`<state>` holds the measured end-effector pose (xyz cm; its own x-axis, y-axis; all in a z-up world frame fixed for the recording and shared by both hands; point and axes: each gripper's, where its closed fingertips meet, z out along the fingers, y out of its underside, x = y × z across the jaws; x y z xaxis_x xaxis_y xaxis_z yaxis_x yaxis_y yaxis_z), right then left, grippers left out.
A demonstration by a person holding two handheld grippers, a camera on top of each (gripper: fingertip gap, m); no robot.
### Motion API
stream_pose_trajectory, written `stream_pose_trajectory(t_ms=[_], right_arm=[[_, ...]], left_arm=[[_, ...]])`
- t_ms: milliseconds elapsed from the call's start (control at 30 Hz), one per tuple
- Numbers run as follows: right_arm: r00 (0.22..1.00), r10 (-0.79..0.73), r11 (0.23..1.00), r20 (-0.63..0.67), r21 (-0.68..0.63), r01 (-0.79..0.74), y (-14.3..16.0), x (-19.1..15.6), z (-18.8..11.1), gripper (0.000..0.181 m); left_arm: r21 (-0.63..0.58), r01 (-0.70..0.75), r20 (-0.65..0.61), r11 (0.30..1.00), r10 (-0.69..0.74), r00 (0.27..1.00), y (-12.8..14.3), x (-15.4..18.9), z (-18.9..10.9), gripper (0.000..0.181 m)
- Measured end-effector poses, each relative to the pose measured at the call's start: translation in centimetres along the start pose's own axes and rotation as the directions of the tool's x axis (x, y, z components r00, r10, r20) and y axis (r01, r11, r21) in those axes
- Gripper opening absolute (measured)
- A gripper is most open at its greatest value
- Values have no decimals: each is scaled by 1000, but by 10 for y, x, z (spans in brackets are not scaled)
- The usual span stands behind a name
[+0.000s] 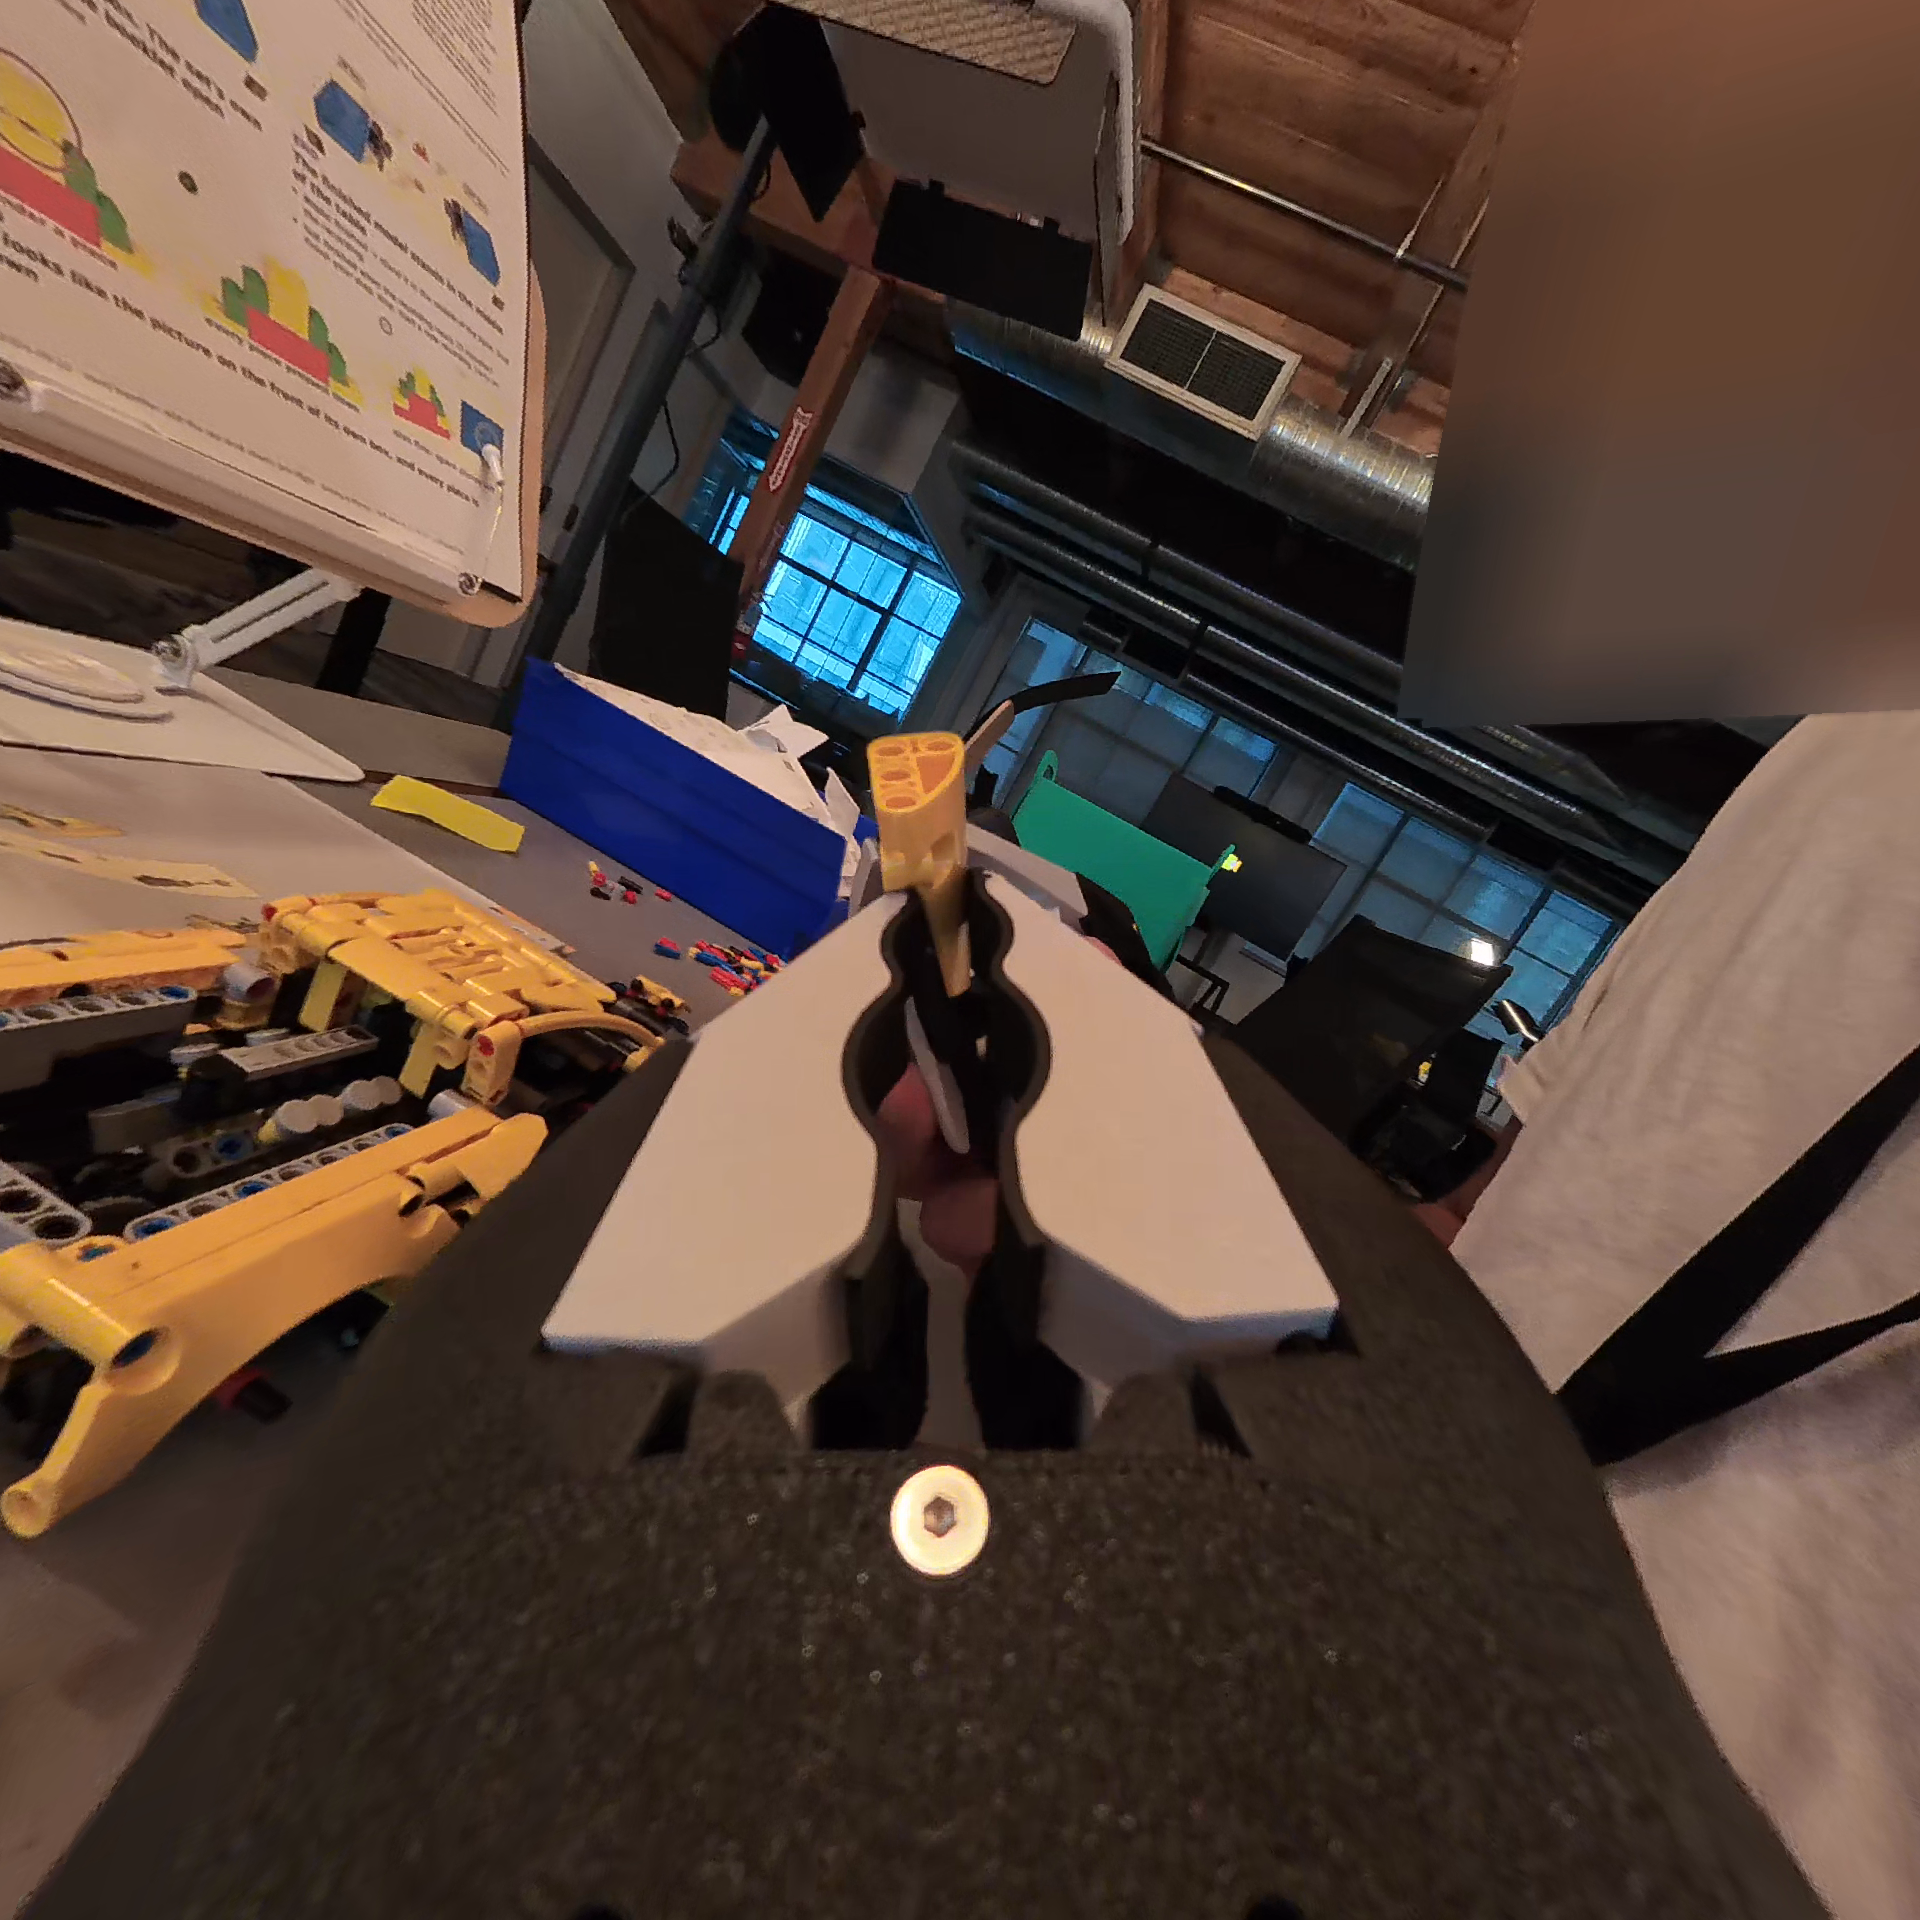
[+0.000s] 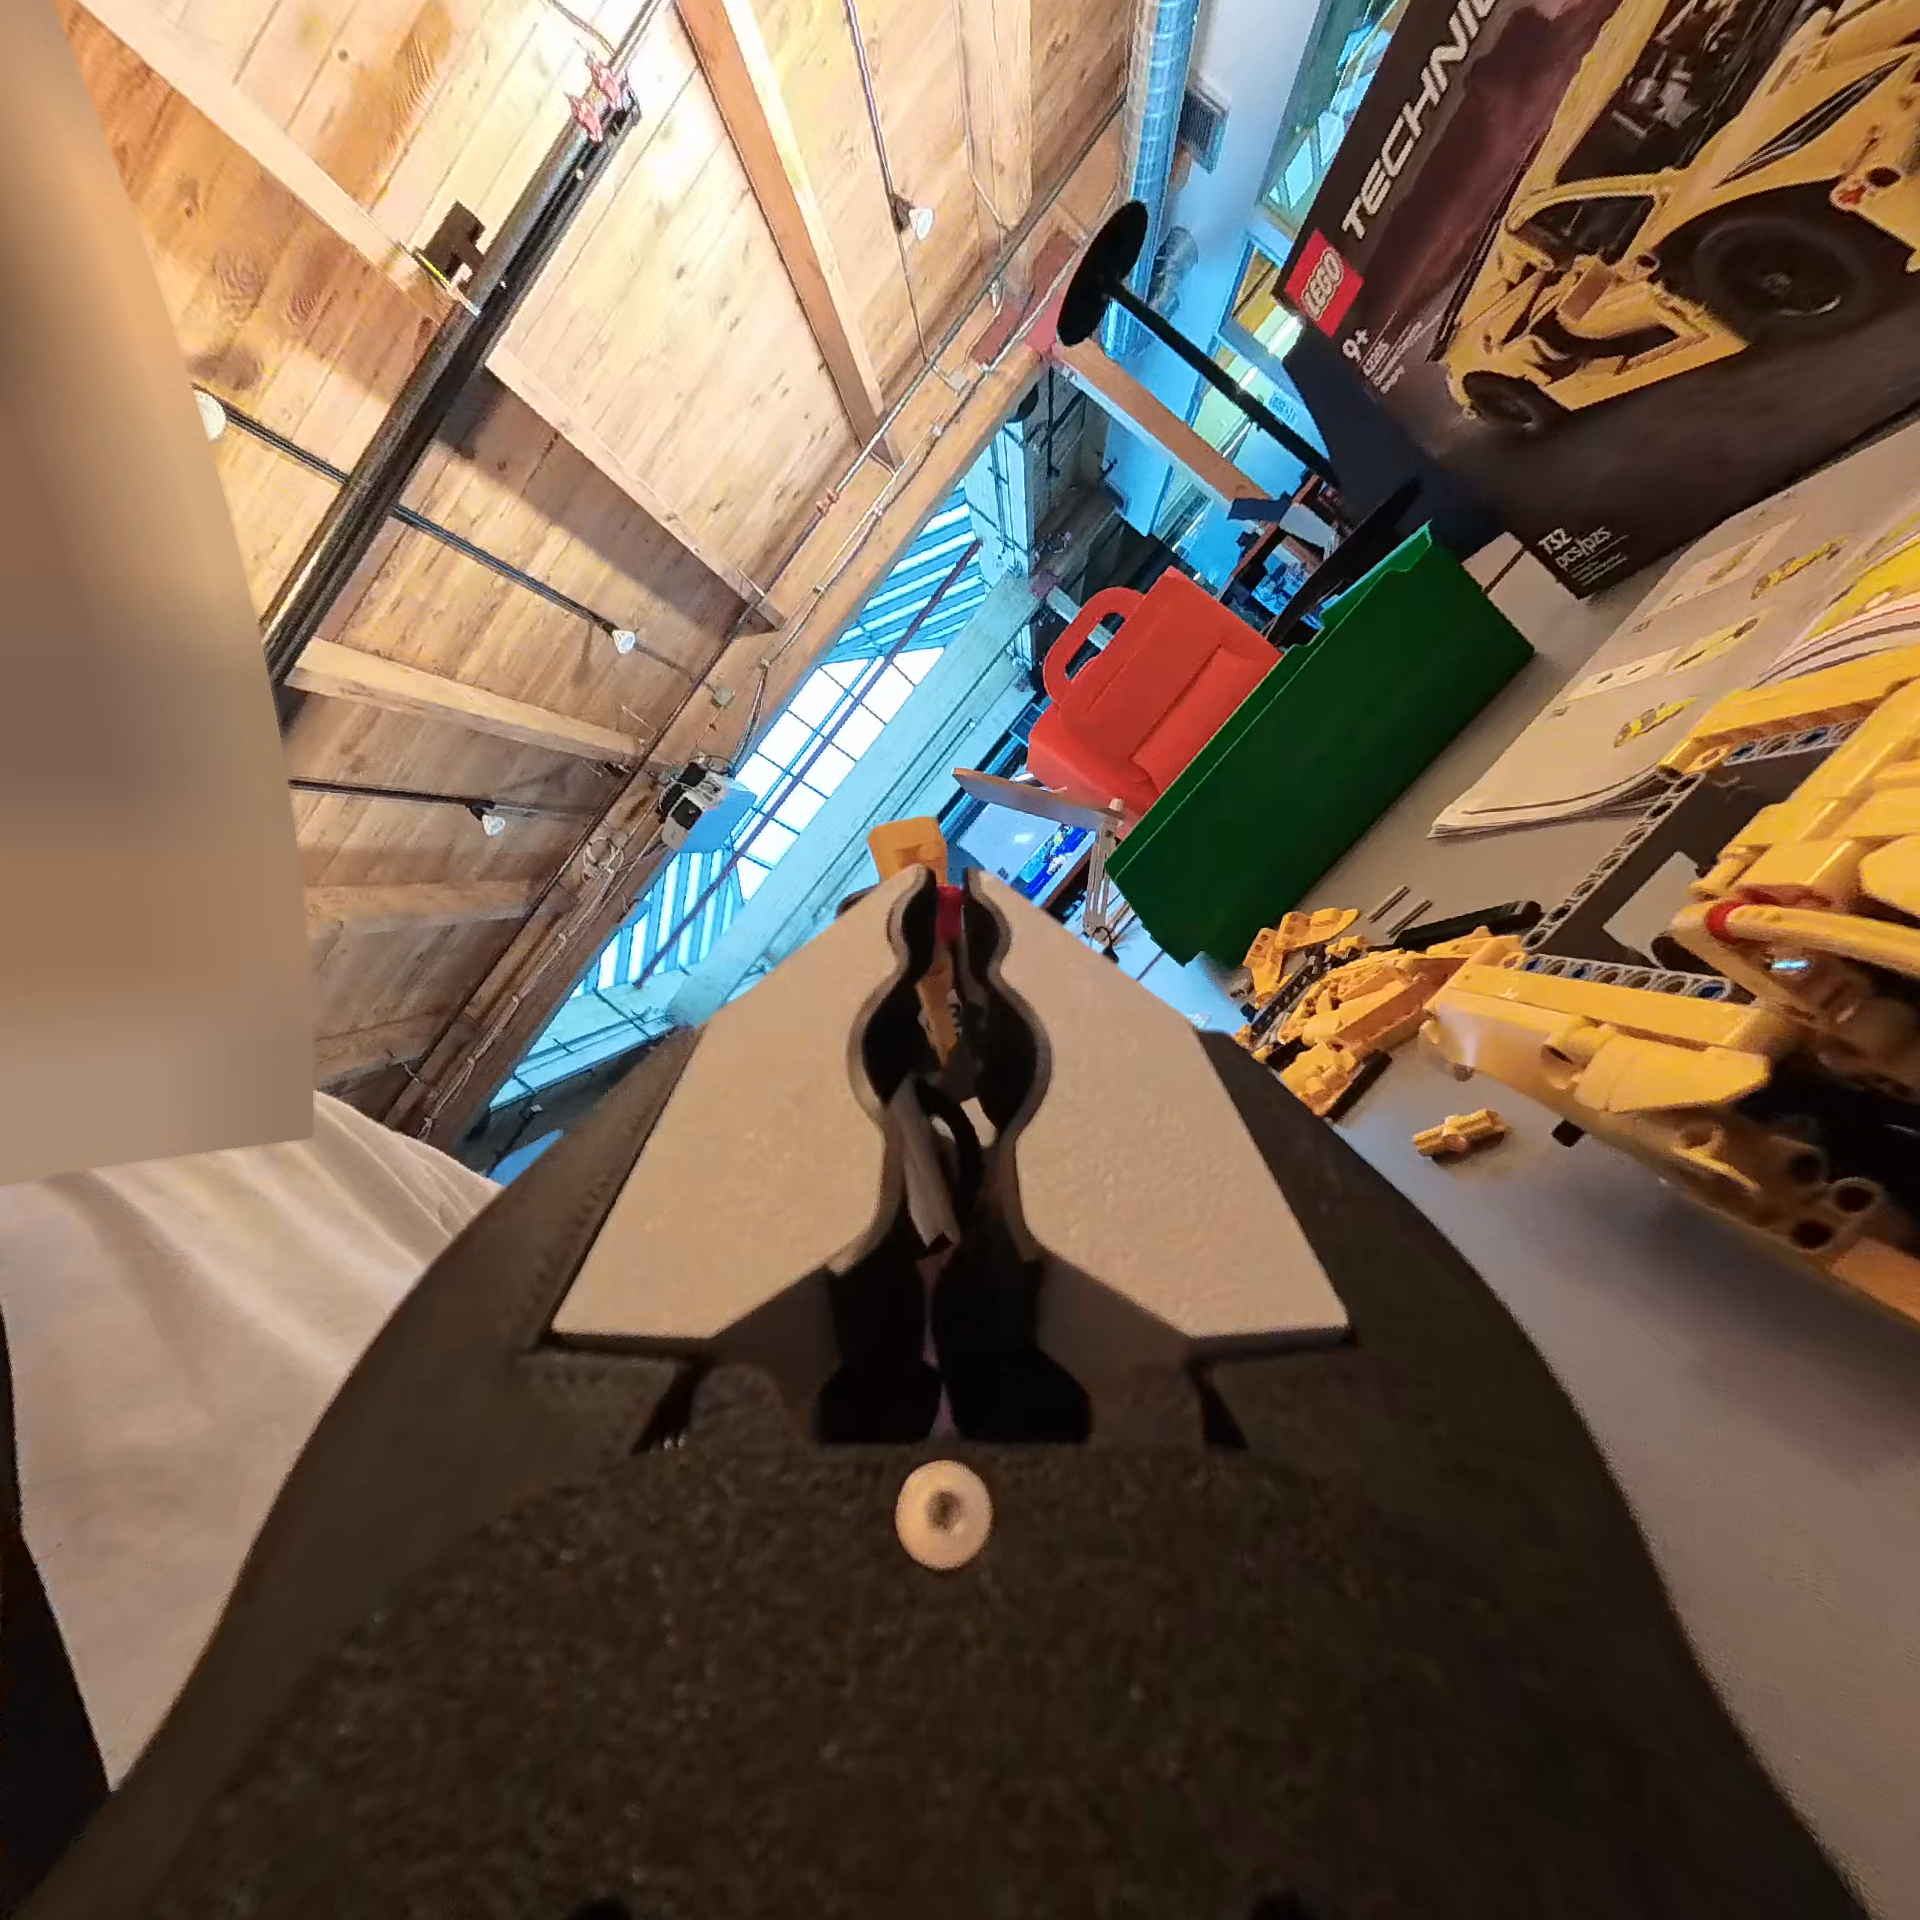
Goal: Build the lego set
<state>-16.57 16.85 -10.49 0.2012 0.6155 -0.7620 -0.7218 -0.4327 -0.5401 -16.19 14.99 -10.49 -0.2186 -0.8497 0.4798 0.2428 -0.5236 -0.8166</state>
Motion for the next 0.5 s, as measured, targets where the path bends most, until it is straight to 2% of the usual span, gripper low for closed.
stream_pose_trajectory(t_ms=[300, 400, 500], right_arm=[[999, 48, 999, -8, 14, -48, 1, 4, -1, 2], [997, 57, 998, -49, 10, -57, 1, 9, -1, 2], [995, 79, 997, -66, 23, -78, -1, 9, 0, 3]], left_arm=[[2, -80, 53, 997, 80, 995, -2, -3, -1, 7], [-44, -237, 131, 971, 241, 962, 0, -7, 0, 7], [-100, -426, 197, 899, 438, 877, 1, -7, 1, 7]])
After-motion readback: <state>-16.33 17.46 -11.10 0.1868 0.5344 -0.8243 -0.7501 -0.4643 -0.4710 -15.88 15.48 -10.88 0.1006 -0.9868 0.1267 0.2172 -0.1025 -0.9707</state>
